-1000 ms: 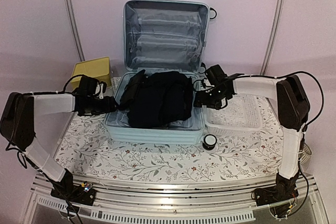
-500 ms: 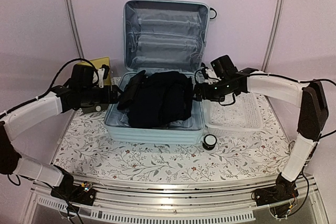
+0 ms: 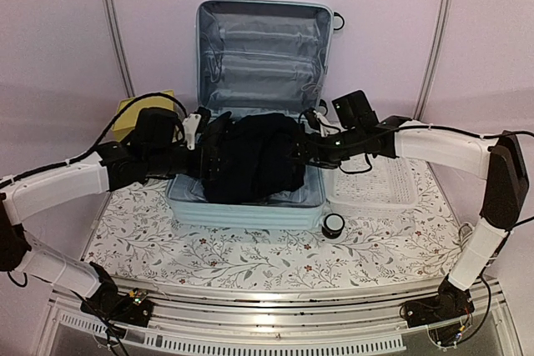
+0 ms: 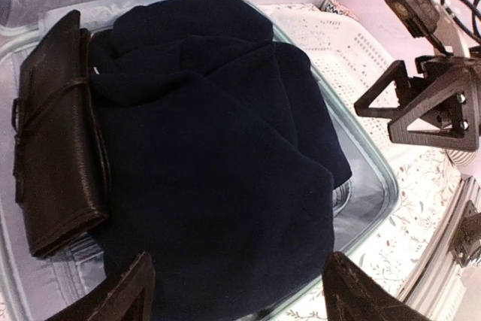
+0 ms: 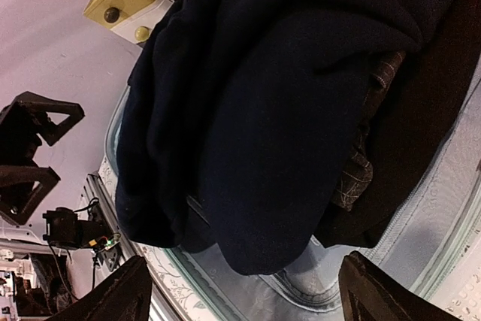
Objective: Open, take out, and arrange the luggage
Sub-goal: Pick up the clothes from the opened luggage.
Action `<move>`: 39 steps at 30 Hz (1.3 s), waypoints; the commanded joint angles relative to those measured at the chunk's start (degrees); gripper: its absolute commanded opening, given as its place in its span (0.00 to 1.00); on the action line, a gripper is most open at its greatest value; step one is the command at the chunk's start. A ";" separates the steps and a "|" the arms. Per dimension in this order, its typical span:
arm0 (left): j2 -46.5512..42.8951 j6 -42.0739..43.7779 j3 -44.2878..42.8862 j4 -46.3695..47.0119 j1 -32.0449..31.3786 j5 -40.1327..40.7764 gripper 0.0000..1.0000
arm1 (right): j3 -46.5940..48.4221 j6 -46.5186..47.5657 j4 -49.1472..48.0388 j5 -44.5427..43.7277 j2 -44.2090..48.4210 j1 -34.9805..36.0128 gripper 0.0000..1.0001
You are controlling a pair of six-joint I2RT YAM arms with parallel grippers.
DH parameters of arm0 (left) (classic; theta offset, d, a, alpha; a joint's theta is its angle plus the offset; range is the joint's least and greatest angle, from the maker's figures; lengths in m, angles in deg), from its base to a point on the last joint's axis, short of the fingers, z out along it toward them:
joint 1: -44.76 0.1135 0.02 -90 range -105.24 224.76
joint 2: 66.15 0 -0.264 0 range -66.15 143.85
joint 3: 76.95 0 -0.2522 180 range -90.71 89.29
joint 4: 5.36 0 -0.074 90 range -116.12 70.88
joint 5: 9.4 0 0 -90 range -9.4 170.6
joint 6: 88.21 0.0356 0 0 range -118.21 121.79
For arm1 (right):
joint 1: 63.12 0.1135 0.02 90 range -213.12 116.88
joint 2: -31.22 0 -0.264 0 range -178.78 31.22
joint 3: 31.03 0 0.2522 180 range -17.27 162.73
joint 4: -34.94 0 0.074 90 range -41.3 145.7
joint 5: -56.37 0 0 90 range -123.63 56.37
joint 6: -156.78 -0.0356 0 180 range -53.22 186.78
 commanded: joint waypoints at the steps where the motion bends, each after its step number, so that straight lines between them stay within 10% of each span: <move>1: 2.28 -0.73 0.37 2.79 -3.85 1.75 0.81 | -0.12 -2.88 -4.92 3.47 0.34 0.23 0.86; 22: 1.98 -3.14 1.75 5.72 -9.86 23.55 0.98 | 0.32 -1.66 -6.40 -2.48 1.22 0.14 0.81; 29: 1.99 -1.44 2.01 7.03 -8.98 15.78 0.98 | -1.03 -5.31 -5.86 -10.87 4.43 -1.47 0.92; 39: -0.50 0.57 4.76 13.42 -10.06 12.21 0.98 | -9.37 -7.66 -14.23 4.76 9.90 -10.01 0.99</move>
